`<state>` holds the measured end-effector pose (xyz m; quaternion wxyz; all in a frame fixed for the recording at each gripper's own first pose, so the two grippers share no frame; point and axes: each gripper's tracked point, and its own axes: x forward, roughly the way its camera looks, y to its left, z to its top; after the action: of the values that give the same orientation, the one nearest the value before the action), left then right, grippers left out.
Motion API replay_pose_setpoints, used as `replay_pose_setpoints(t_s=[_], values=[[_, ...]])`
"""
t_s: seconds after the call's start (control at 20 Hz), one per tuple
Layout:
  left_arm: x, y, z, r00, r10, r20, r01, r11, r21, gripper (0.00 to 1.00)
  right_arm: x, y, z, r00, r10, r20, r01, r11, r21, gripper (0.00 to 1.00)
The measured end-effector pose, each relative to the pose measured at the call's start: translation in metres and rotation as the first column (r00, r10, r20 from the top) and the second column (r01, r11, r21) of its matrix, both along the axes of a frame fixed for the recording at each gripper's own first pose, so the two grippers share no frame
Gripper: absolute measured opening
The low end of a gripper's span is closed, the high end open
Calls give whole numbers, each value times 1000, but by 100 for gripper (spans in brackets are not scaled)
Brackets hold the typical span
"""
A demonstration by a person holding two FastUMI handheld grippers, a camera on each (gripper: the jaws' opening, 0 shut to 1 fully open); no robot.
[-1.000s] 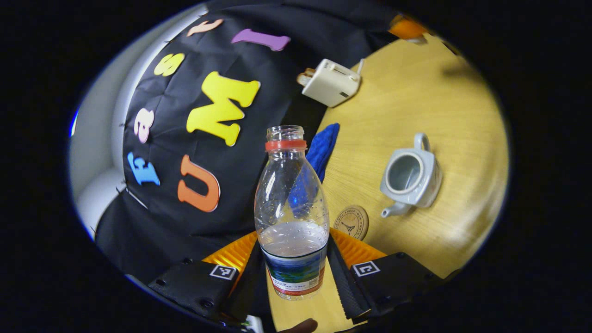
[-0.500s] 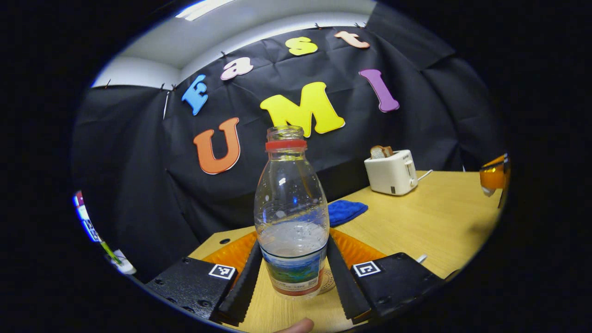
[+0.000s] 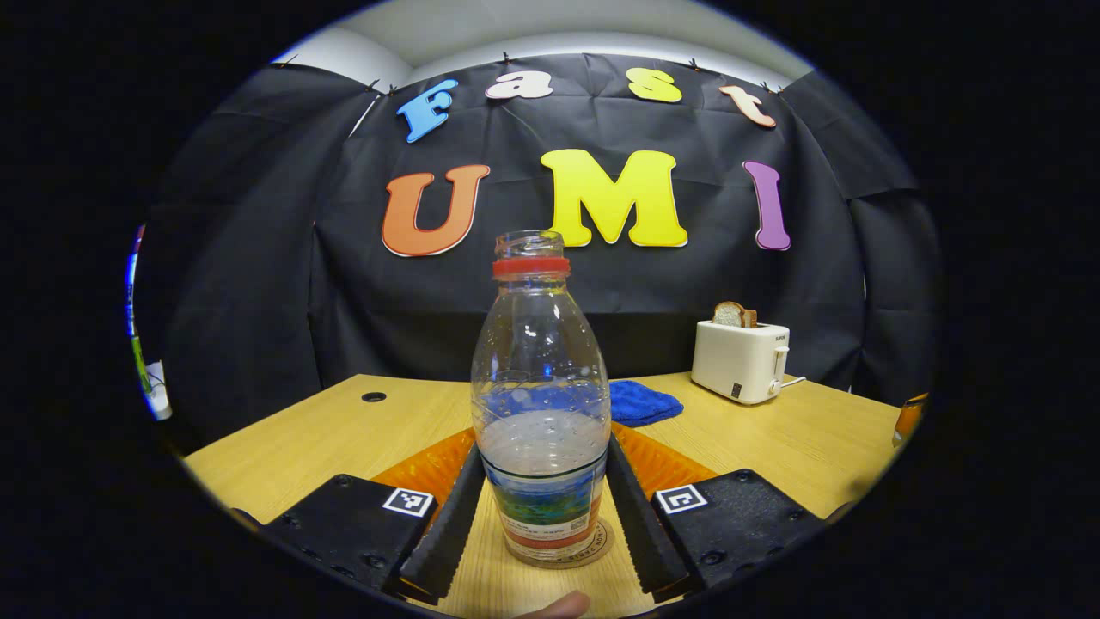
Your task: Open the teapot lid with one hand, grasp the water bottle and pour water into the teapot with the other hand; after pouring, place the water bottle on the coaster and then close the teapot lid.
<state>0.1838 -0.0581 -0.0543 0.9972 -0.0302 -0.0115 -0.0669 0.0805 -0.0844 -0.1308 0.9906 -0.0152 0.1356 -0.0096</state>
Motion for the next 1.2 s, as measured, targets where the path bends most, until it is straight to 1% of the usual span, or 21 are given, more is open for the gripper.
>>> replay_pose_setpoints(t_s=[0.1, 0.2, 0.4, 0.6, 0.7, 0.8, 1.0, 1.1, 1.2], values=[[7, -2, -9, 1000, -4, 2, 4, 1000, 7, 79, -2, 0, -6, 1000, -2, -7, 2, 1000, -2, 1], [12, -6, -21, 1000, -12, -26, 13, 1000, 23, 79, -3, 0, -12, 1000, -4, -17, 4, 1000, -22, 1], [13, -8, -22, 1000, -14, -9, 14, 998, 58, 80, -2, 6, -19, 1000, 6, -31, -7, 1000, -30, 1], [14, -7, -24, 1000, -25, -3, 26, 999, 47, 81, -2, 9, -25, 999, 11, -41, -12, 999, -34, 1], [14, -13, -30, 999, -47, -21, 48, 998, 40, 81, -3, 12, -29, 999, 19, -49, -20, 999, -30, 1], [11, -11, -31, 999, -44, -17, 45, 997, 61, 86, -3, 13, -31, 998, 23, -56, -24, 999, -22, 1], [8, -12, -31, 998, -54, -17, 55, 995, 80, 90, -6, 13, -31, 998, 20, -54, -21, 999, -26, 1], [6, -8, -31, 999, -48, -13, 49, 996, 73, 90, -9, 13, -33, 998, 17, -58, -18, 999, -26, 1], [1, -10, -32, 998, -66, -19, 67, 996, 56, 91, -13, 16, -32, 998, 23, -58, -25, 999, -24, 1]])
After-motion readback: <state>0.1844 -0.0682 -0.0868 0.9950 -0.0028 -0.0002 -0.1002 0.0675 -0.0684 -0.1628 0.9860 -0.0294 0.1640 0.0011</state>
